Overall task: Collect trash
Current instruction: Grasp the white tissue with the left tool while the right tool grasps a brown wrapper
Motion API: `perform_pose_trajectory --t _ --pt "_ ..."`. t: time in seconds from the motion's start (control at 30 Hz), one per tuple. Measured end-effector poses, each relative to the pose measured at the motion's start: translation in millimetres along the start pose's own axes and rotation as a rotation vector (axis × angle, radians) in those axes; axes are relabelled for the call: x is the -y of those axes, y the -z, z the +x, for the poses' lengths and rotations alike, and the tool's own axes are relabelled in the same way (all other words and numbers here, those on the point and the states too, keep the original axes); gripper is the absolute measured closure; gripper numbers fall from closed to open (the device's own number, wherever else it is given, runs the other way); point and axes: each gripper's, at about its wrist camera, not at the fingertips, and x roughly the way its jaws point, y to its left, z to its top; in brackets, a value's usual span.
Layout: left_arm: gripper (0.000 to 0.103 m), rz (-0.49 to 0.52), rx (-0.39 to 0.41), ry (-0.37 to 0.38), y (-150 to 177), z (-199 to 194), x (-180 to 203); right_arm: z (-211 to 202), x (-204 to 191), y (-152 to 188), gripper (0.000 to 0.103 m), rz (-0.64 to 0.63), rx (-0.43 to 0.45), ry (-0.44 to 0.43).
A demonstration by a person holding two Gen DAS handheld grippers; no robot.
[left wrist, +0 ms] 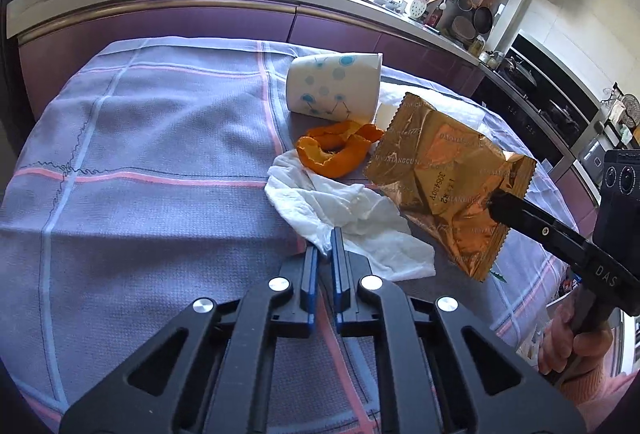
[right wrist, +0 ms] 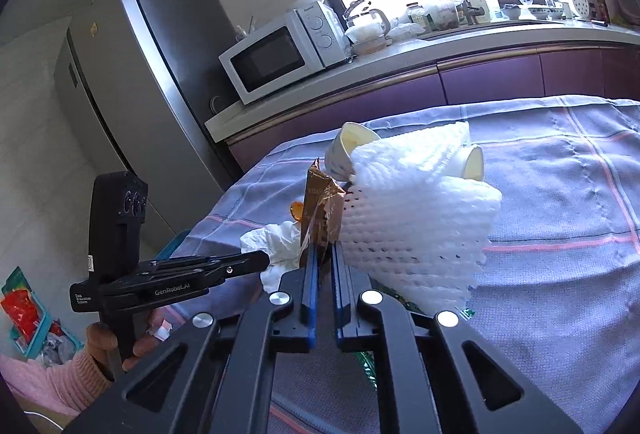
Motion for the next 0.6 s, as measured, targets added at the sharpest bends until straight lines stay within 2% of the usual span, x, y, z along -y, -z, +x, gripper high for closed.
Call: perform_pose_trajectory --t 0.6 --pt "0.097 -0.017 0.122 -0.087 27 -82 -33 13 -24 -8 0.098 -0.035 -0.031 -0.102"
